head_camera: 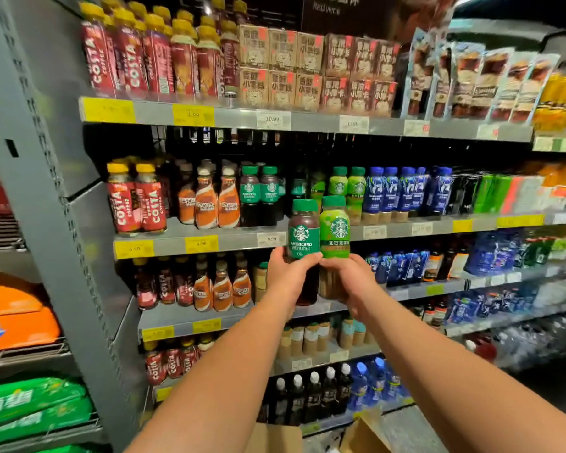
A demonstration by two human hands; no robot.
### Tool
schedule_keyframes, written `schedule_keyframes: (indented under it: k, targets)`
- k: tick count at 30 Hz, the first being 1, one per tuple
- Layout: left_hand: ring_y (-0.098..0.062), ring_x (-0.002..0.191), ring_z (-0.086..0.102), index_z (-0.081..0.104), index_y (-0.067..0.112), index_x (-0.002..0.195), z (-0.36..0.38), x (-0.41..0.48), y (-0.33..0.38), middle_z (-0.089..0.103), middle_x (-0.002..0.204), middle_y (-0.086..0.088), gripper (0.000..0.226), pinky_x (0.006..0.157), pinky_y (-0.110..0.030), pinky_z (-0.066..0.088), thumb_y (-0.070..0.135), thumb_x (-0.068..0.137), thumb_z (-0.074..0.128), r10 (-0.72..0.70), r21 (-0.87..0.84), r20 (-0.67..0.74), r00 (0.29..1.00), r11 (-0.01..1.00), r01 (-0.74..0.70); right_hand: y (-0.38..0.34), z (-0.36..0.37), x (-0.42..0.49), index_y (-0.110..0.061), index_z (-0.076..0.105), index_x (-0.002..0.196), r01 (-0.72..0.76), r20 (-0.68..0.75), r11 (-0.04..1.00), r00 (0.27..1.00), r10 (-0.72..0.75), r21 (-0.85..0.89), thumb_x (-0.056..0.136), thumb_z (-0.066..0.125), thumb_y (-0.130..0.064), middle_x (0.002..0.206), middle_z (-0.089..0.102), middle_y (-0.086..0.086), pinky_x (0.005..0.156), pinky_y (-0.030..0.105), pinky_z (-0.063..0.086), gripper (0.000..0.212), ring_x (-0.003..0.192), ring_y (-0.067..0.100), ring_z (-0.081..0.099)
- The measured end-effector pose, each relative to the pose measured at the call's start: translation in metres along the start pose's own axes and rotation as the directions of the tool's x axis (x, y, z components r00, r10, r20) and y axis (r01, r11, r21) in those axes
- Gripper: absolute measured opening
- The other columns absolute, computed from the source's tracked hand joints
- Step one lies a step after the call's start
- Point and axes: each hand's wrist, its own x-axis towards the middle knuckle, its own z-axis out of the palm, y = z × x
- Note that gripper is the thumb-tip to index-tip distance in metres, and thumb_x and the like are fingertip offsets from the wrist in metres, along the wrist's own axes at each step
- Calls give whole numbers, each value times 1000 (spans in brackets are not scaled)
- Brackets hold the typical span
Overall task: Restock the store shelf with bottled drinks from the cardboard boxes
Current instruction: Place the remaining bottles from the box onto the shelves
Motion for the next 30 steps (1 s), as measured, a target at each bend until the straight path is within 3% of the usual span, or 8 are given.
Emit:
schedule_keyframes:
  k: [4, 8, 12, 15, 18, 21, 25, 30]
  targets:
    - [-20, 95, 63, 56, 25, 101, -9, 57, 17, 66, 104, -1, 35, 90, -42, 51, 30, 74, 78, -16, 59, 36, 999, 998, 14, -13, 30, 44, -13, 63, 112, -23, 18, 998, 1000, 22, 53, 77, 69, -13, 105, 70, 13, 80, 48, 56, 35, 97, 33, 66]
    - [-12, 89, 62, 55, 24, 99, -9, 102, 25, 65, 99, 3, 32, 77, -32, 50, 25, 76, 77, 10, 24, 72, 997, 1000, -11, -23, 46, 77, -15, 63, 102, -3, -8, 996, 1000, 4, 88, 78, 69, -11, 96, 72, 10, 69, 38, 55, 25, 89, 28, 68]
    - [-11, 90, 62, 58, 22, 105, 1, 132, 23, 66, 102, 2, 36, 65, -25, 45, 24, 75, 78, 41, -19, 35, 999, 999, -40, -29, 51, 105, -16, 58, 92, 23, -42, 997, 999, -20, 78, 80, 69, -10, 98, 69, 10, 88, 49, 53, 18, 95, 29, 66]
    - [-16, 104, 58, 56, 19, 121, 13, 151, 20, 63, 115, 1, 53, 83, -31, 47, 30, 75, 78, 69, 41, -2, 998, 997, -69, -35, 48, 130, -22, 48, 88, 59, -60, 996, 997, -55, 67, 80, 70, -11, 87, 64, 1, 89, 43, 51, 25, 91, 24, 62]
    - [-22, 118, 52, 49, 17, 134, 26, 171, 24, 55, 129, -2, 68, 100, -44, 44, 34, 75, 78, 67, 62, -45, 997, 996, -64, -43, 44, 159, -27, 43, 75, 108, -44, 992, 993, -105, 65, 81, 71, -10, 72, 54, -13, 66, 30, 49, 33, 71, 10, 56]
    - [-21, 109, 56, 56, 18, 119, 38, 191, 29, 60, 119, -2, 50, 96, -41, 47, 32, 75, 77, 93, 103, -80, 992, 991, -85, -49, 41, 187, -24, 55, 81, 130, -21, 991, 991, -130, 4, 82, 70, -9, 72, 59, -12, 57, 22, 45, 22, 68, 6, 56]
    - [-16, 92, 59, 58, 25, 97, 55, 222, 27, 63, 98, 3, 29, 78, -30, 47, 29, 75, 77, 173, 226, -173, 970, 965, -132, -53, 44, 224, -9, 66, 107, 121, 12, 989, 993, -121, -80, 81, 71, -8, 104, 70, 10, 84, 40, 54, 26, 95, 26, 65]
    - [-18, 91, 49, 65, 13, 103, 70, 255, 3, 52, 107, -4, 38, 79, -26, 38, 37, 76, 76, 263, 423, -364, 893, 901, -92, -46, 44, 267, -21, 58, 88, 223, 73, 930, 975, -210, -293, 78, 76, -14, 88, 66, -4, 67, 26, 47, 22, 80, 14, 60]
